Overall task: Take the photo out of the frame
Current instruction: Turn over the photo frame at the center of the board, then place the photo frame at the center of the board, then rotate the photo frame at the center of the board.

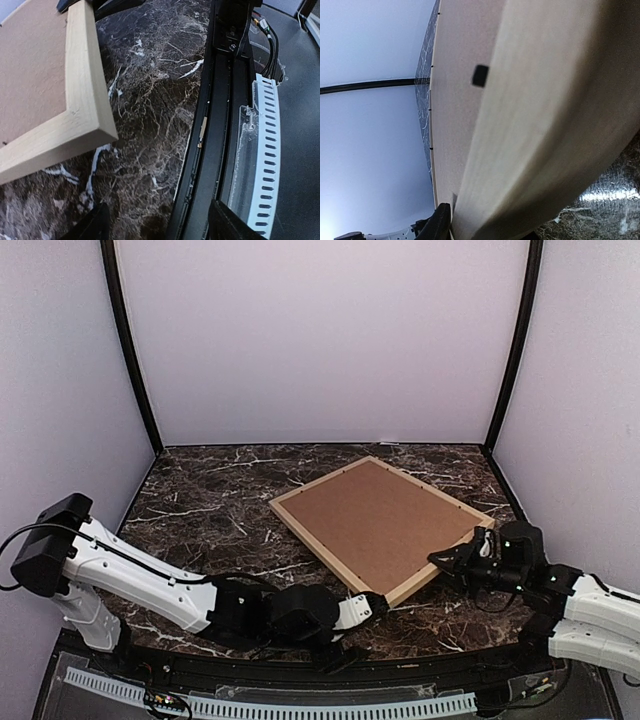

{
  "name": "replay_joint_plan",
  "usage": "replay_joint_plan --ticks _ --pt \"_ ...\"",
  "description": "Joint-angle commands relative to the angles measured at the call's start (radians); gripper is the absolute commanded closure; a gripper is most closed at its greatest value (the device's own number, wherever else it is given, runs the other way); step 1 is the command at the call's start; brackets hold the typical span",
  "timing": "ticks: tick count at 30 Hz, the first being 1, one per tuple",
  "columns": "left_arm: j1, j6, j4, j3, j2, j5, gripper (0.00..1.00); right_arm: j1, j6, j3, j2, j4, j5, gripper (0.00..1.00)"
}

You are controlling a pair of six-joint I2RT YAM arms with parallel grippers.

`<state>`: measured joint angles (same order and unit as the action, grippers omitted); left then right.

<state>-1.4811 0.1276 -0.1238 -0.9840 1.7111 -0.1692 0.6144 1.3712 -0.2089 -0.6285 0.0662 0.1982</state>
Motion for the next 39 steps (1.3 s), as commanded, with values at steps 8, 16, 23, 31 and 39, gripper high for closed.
replay_joint_plan --ticks 8,16,23,31,39 --pt "0.189 0.288 -0.042 0.181 -0.329 0.085 0.23 0.018 -0.186 0.015 -0.248 0.032 0.001 0.61" --pt "0.332 0.407 0.022 0.261 -0.435 0.049 0.22 0.019 -0.202 -0.045 -0.261 0.188 -0.063 0.38" --pt "0.535 0.600 0.336 0.198 -0.462 -0.063 0.24 0.021 -0.274 -0.210 -0.206 0.412 -0.157 0.27" --pt "0.708 0.665 0.389 0.149 -0.395 -0.018 0.35 0.000 -0.501 -0.534 -0.379 0.588 -0.455 0.11" --pt "0.759 0.665 0.395 0.065 -0.194 0.038 0.52 -0.254 -0.776 -0.765 -0.753 0.415 -0.437 0.18"
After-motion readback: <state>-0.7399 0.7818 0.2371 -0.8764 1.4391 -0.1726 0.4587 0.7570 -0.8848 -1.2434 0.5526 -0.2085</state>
